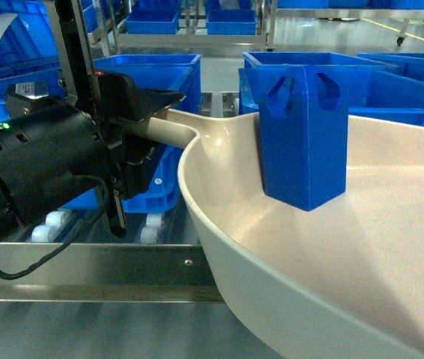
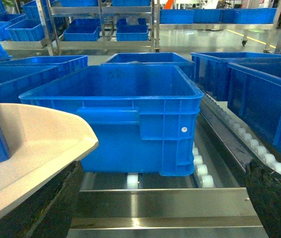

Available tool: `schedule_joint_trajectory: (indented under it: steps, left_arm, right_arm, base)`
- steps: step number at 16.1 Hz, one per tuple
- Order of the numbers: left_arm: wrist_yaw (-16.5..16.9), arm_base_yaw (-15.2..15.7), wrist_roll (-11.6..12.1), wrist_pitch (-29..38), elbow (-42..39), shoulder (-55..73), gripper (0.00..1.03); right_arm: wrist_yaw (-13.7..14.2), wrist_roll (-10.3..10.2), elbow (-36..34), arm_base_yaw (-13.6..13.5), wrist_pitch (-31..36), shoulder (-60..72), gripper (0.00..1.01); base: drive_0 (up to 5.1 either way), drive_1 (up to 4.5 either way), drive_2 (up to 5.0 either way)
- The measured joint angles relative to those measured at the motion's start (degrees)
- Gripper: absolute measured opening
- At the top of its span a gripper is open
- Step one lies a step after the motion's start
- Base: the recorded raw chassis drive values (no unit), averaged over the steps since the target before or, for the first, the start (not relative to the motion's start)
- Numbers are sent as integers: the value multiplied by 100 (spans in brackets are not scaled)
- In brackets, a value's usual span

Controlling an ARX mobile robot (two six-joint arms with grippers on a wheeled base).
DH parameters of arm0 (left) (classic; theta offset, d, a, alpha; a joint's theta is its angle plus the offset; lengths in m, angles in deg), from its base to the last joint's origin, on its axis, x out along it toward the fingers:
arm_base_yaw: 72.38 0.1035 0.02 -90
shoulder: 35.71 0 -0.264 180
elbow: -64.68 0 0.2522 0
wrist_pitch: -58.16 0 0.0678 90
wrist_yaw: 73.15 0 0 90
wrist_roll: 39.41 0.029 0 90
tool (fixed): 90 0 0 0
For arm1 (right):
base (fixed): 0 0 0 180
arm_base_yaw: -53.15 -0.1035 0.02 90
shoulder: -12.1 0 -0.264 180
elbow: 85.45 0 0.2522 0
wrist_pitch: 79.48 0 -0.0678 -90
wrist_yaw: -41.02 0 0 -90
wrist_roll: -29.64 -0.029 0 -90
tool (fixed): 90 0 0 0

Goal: Place part in tray to right shelf

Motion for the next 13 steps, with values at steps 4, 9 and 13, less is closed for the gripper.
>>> schedule_joint_trajectory:
  steps: [4,9,13]
  left_arm:
    - [0,0,0,-2,0,0,14]
    - [0,0,0,0,0,0,14]
    - [0,0,0,0,0,0,14]
  right_arm:
    - [0,0,0,0,2,0,98]
    - [0,0,0,0,0,0,98]
    - [0,0,0,0,0,0,98]
  base:
    - [0,0,0]
    - [0,0,0]
    - [0,0,0]
